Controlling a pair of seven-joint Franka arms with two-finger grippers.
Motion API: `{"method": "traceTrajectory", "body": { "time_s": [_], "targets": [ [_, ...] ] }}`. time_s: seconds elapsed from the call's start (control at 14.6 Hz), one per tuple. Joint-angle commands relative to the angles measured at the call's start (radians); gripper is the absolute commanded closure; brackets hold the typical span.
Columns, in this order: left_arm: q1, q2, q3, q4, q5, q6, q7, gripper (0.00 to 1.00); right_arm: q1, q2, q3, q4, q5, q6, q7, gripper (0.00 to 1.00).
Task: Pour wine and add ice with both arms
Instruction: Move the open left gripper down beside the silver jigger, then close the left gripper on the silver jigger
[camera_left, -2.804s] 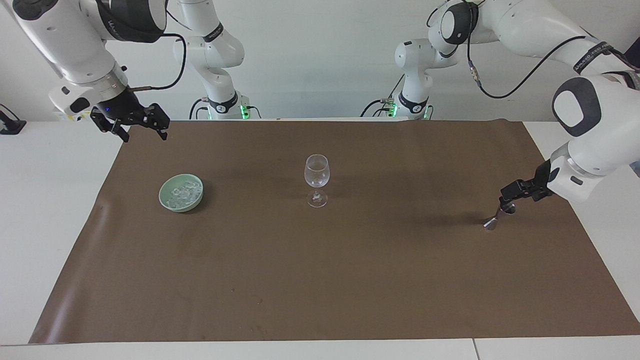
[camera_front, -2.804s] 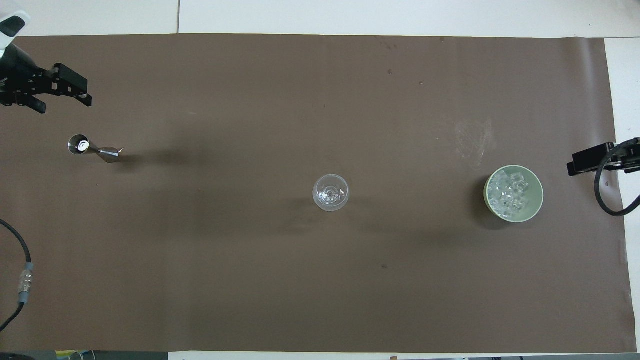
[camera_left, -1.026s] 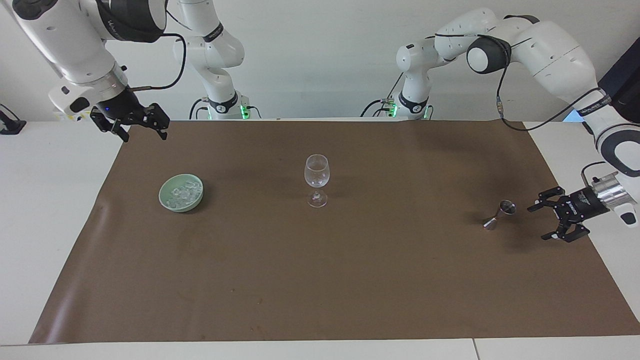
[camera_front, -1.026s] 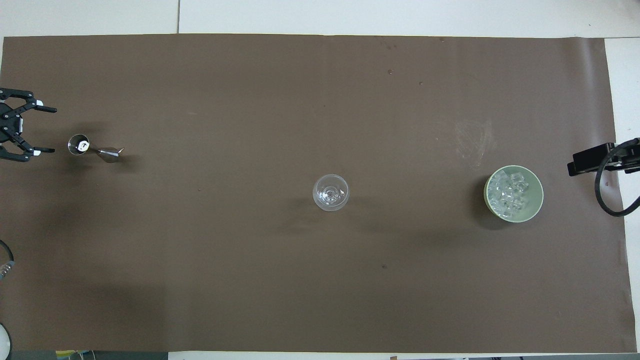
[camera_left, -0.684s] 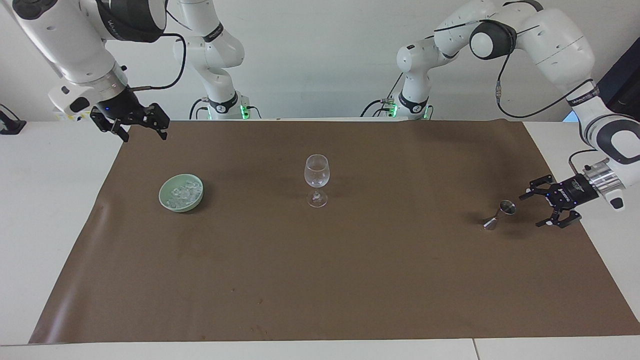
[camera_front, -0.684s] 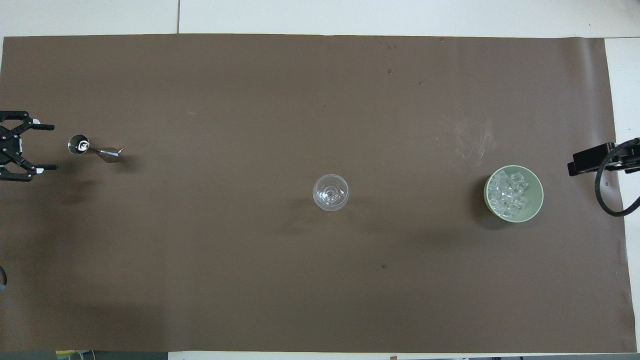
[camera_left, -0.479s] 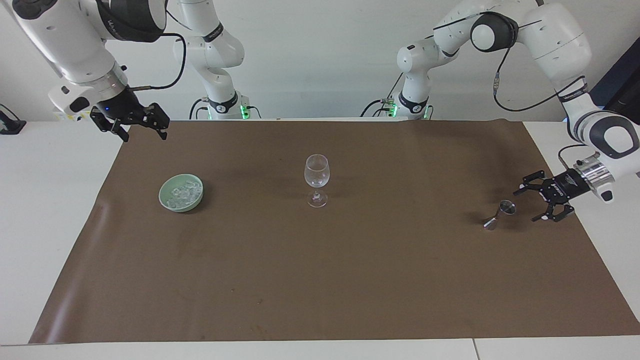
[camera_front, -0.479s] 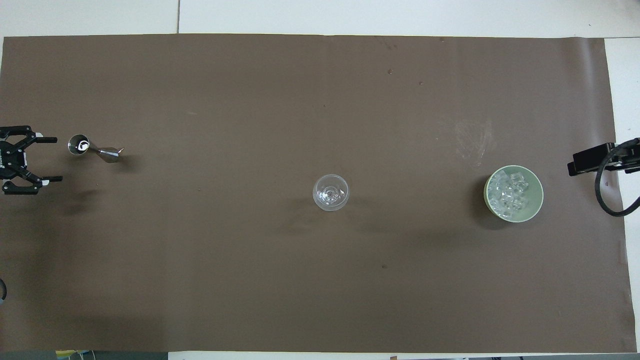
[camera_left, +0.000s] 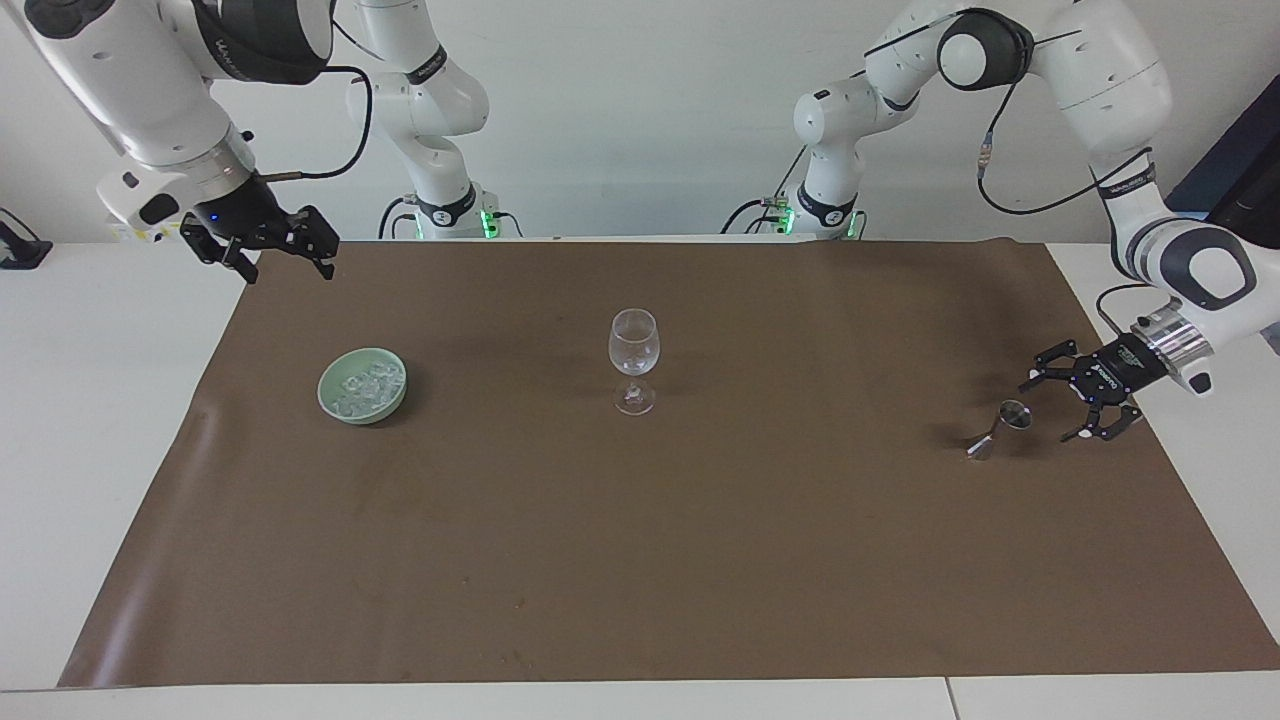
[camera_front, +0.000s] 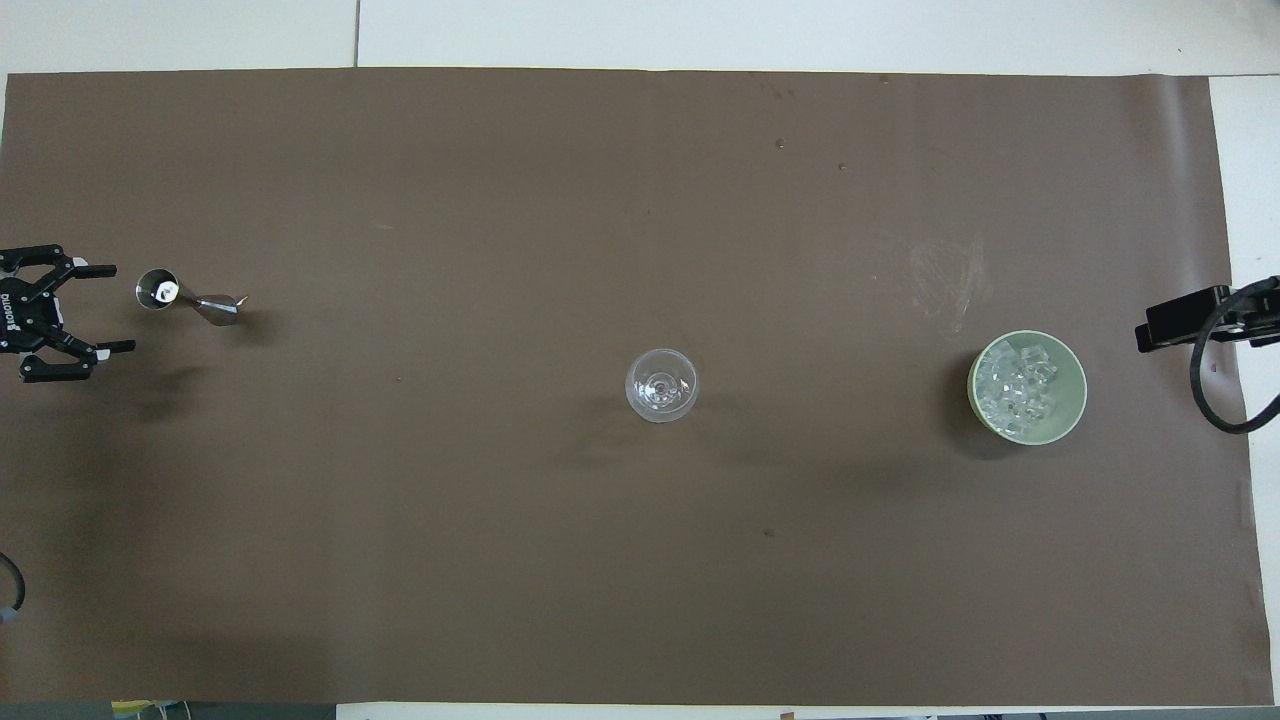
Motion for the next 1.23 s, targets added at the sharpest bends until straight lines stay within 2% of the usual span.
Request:
{"method": "traceTrajectory", "body": {
  "time_s": [0.0, 0.14, 0.34, 0.55, 0.82, 1.16],
  "targets": [
    [-0.007, -0.031, 0.001, -0.047, -0.019, 0.030, -0.013, 0.00, -0.014, -0.022, 0.005, -0.025, 0.016, 0.013, -0.018, 0.00],
    [0.010, -0.047, -0.006, -0.088, -0.031, 0.036, 0.007, 0.00, -0.014, -0.022, 0.005, -0.025, 0.016, 0.013, -0.018, 0.00],
    [0.009, -0.049, 0.000, -0.094, -0.096, 0.042, 0.003, 0.00, -0.014, -0.022, 0.005, -0.025, 0.016, 0.013, -0.018, 0.00],
    [0.000, -0.069, -0.009, -0.191, -0.168, 0.158, 0.006, 0.00, -0.014, -0.022, 0.005, -0.025, 0.016, 0.013, -0.018, 0.00],
    [-0.005, -0.115, -0.011, -0.315, -0.287, 0.166, 0.097, 0.00, -0.014, -0.022, 0.006, -0.025, 0.016, 0.013, -0.018, 0.00],
    [-0.017, -0.144, -0.012, -0.390, -0.384, 0.160, 0.209, 0.00, -0.014, -0.022, 0.005, -0.025, 0.016, 0.013, -0.018, 0.00]
  ]
}}
